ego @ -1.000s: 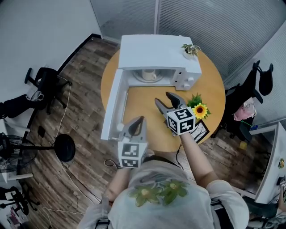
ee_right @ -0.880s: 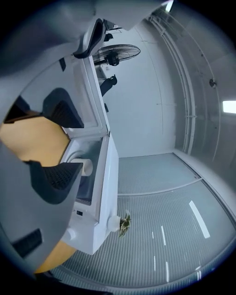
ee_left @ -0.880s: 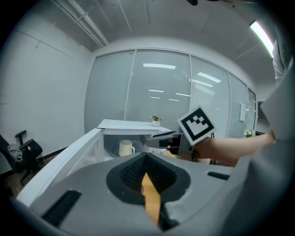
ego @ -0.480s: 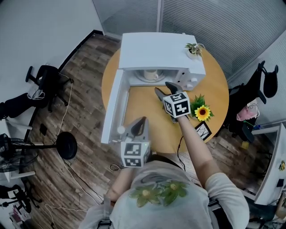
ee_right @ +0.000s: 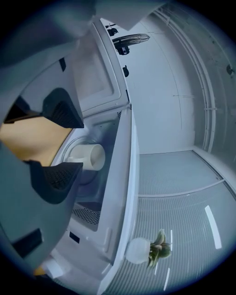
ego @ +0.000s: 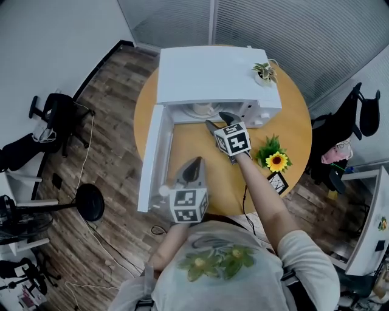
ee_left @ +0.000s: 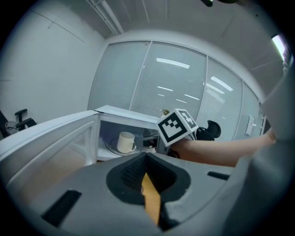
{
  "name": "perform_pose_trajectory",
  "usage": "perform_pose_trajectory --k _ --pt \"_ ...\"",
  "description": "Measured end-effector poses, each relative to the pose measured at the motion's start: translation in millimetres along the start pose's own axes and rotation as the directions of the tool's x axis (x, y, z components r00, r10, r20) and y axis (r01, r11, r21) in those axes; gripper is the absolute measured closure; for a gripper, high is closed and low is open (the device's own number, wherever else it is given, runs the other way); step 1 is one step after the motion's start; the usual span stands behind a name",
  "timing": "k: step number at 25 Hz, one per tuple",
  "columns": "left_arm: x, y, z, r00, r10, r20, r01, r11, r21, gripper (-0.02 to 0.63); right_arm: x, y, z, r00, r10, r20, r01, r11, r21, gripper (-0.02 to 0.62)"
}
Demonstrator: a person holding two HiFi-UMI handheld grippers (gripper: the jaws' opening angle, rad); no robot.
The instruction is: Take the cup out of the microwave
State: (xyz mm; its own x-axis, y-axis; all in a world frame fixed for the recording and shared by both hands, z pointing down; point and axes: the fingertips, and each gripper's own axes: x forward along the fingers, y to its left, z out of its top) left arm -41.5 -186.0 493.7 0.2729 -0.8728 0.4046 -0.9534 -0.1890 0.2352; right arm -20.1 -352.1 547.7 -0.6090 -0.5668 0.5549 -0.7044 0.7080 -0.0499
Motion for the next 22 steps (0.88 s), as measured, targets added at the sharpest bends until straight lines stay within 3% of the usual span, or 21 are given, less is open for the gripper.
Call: perform_pose_trajectory --k 4,9,16,22 --pt "17 2 -6 0.999 -0.017 -0.030 0.017 1.000 0.001 0.602 19 -12 0 1.000 -0.005 -0.018 0.005 1.000 -0.001 0.354" --pt "31 10 -11 0.998 -0.018 -0.059 0.018 1.000 -0.012 0.602 41 -28 -3 0.999 -0.021 -0.042 0.021 1.000 -0.001 0.410" --pt "42 24 -13 0.997 -0.009 -0.078 0.007 1.000 -0.029 0.603 71 -36 -13 0.995 -0.025 -0.097 0.025 1.000 0.002 0.419" --pt "47 26 -15 0.996 -0.012 -0.089 0.009 0.999 -0.033 0.601 81 -40 -14 0.992 -0.044 -0.117 0.042 0.999 -0.015 0.475"
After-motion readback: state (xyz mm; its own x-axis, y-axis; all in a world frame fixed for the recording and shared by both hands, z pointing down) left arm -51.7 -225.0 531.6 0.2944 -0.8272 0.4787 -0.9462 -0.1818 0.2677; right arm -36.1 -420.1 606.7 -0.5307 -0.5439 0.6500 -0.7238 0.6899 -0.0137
